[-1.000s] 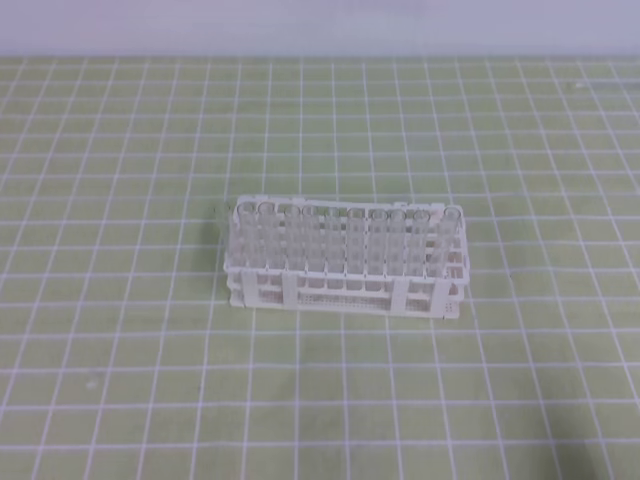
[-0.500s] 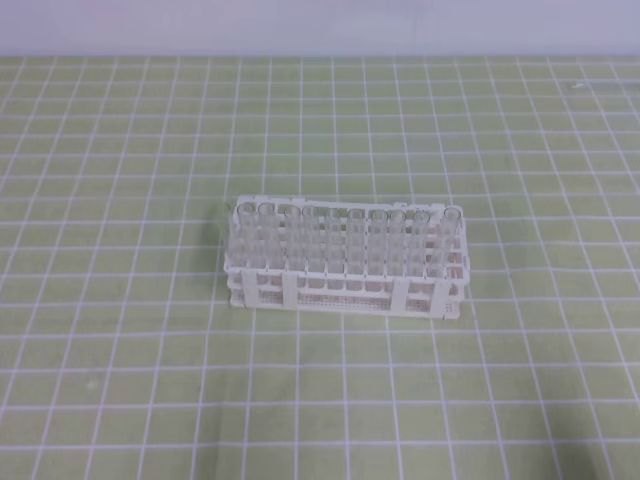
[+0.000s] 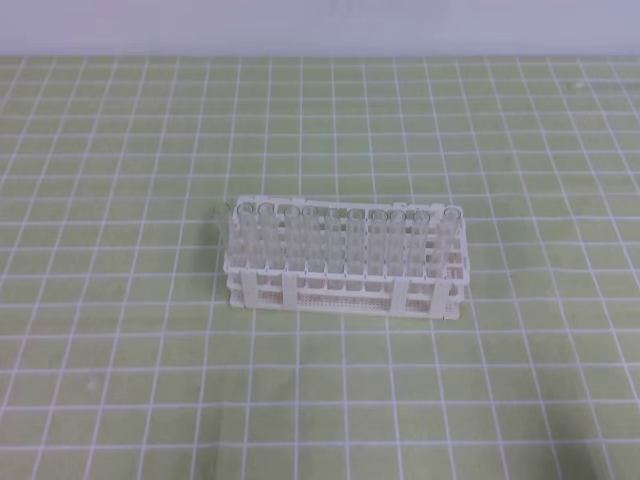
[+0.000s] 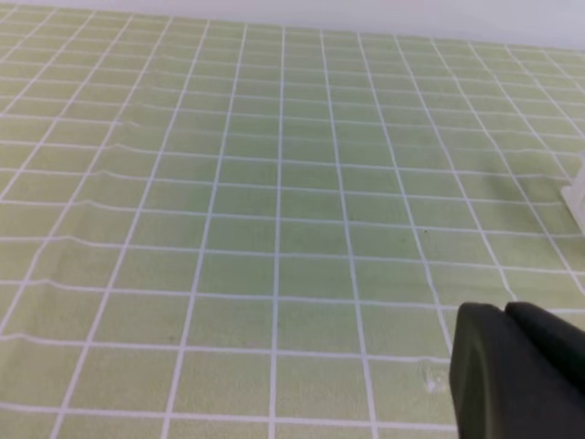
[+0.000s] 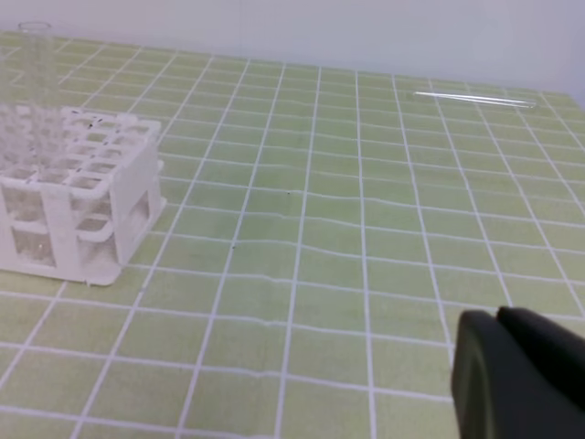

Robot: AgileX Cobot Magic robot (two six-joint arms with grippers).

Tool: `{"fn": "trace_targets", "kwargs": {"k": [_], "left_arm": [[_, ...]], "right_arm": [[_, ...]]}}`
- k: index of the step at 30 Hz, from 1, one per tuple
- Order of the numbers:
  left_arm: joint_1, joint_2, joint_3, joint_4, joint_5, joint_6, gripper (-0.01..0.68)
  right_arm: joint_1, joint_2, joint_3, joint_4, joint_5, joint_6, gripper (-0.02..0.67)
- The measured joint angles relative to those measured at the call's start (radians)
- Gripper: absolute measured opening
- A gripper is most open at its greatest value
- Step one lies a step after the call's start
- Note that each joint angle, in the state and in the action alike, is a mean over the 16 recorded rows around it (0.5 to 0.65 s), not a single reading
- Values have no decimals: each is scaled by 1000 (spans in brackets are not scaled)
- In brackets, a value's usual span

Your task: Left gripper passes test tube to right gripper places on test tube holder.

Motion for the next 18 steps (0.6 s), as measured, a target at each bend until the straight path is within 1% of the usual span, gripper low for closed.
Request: {"fn": "trace_targets", "kwargs": {"k": [18], "left_arm": [[0, 1, -2, 1, 2, 0, -3]], "right_arm": [[0, 0, 0, 0, 0, 0, -18]]}}
